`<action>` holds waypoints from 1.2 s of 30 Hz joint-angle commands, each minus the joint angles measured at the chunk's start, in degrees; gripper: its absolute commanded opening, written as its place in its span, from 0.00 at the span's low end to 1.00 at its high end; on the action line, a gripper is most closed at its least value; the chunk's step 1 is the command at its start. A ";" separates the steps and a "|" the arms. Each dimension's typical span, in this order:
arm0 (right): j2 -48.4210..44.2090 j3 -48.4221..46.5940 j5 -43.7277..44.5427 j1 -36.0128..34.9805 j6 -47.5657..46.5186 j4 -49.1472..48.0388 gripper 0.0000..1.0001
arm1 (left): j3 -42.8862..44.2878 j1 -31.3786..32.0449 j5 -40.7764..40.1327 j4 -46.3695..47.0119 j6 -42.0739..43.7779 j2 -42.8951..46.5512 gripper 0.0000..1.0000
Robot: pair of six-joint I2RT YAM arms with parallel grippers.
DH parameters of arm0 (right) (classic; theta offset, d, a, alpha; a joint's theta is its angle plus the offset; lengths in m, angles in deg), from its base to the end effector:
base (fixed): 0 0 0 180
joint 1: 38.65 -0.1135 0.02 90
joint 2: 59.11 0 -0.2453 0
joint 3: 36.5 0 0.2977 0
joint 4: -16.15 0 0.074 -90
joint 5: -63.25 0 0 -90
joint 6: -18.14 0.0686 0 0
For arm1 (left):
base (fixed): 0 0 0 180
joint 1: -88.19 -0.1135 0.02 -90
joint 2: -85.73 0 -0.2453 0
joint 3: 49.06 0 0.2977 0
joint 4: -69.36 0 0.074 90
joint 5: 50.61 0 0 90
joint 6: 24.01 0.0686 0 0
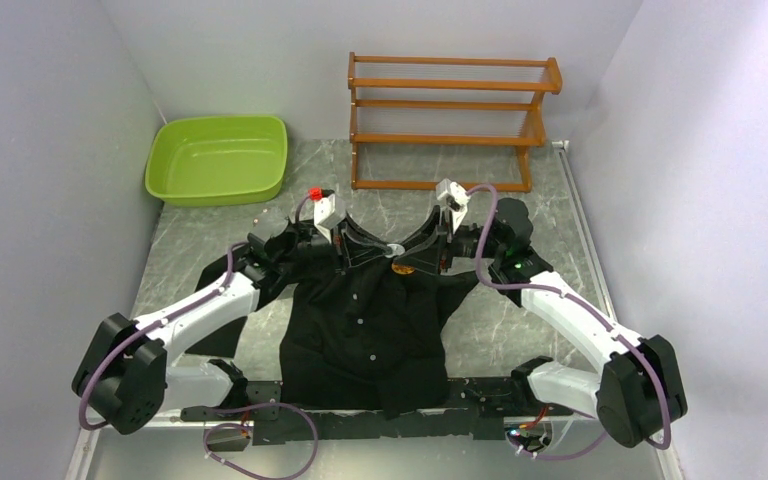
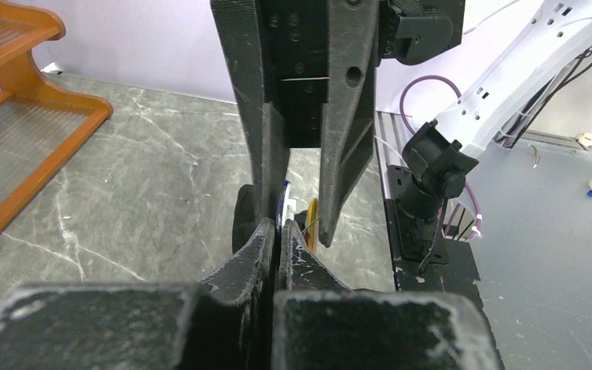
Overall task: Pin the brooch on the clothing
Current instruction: Pin the brooch to the clothes.
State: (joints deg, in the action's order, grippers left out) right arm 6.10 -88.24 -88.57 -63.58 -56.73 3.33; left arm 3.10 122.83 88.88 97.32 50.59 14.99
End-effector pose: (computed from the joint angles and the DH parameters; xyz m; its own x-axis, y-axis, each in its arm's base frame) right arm 0.2584 0.1868 0.2656 -0.2705 0.0102 -0.9627 -0.9610 0.0560 0.2706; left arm 0.2486 -0.2352 0.2695 -0.1327 -0.1180 -0.9841 0.9866 0.0796 -0.1425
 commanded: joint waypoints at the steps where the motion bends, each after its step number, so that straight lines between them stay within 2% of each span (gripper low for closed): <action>1: -2.98 0.89 1.61 -0.17 0.15 -4.18 0.45 | -0.04 -0.09 0.01 4.05 -2.63 2.56 0.03; 5: -4.89 2.27 3.83 -0.15 -0.14 -4.69 0.69 | -0.86 -0.09 -0.09 5.58 -3.53 3.62 0.03; 8: -6.92 3.39 6.34 -0.12 -1.23 -3.76 0.83 | -1.15 -0.09 0.04 6.02 -3.75 4.35 0.03; 13: -9.47 4.02 7.73 -0.12 -2.85 -2.06 0.94 | -1.14 -0.09 1.78 7.83 -4.55 4.43 0.03; 17: -9.91 4.13 4.82 -0.03 -2.18 -3.76 0.94 | -1.71 -0.09 3.06 11.64 -5.96 4.31 0.03; 22: -8.09 3.35 0.77 -0.42 0.31 -7.28 0.88 | -1.45 -0.09 4.98 13.84 -7.29 3.65 0.03; 26: -5.86 1.50 -0.01 -1.83 0.74 -7.83 0.79 | -1.26 -0.09 5.76 15.03 -8.16 3.17 0.03; 28: -5.21 0.91 -0.15 -2.32 2.16 -9.86 0.69 | -1.08 -0.09 5.72 14.28 -8.04 3.22 0.03; 30: -4.50 0.19 0.12 -3.15 2.86 -10.72 0.64 | -1.07 -0.14 5.33 13.55 -7.56 3.54 0.03; 36: -2.89 -0.75 1.60 -4.78 3.94 -12.15 0.68 | -0.89 -0.09 4.05 9.19 -5.10 5.05 0.03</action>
State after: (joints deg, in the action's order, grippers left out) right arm 2.78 -86.21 -87.11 -67.49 -53.93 -3.69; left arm 1.33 122.83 93.12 106.94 44.10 17.70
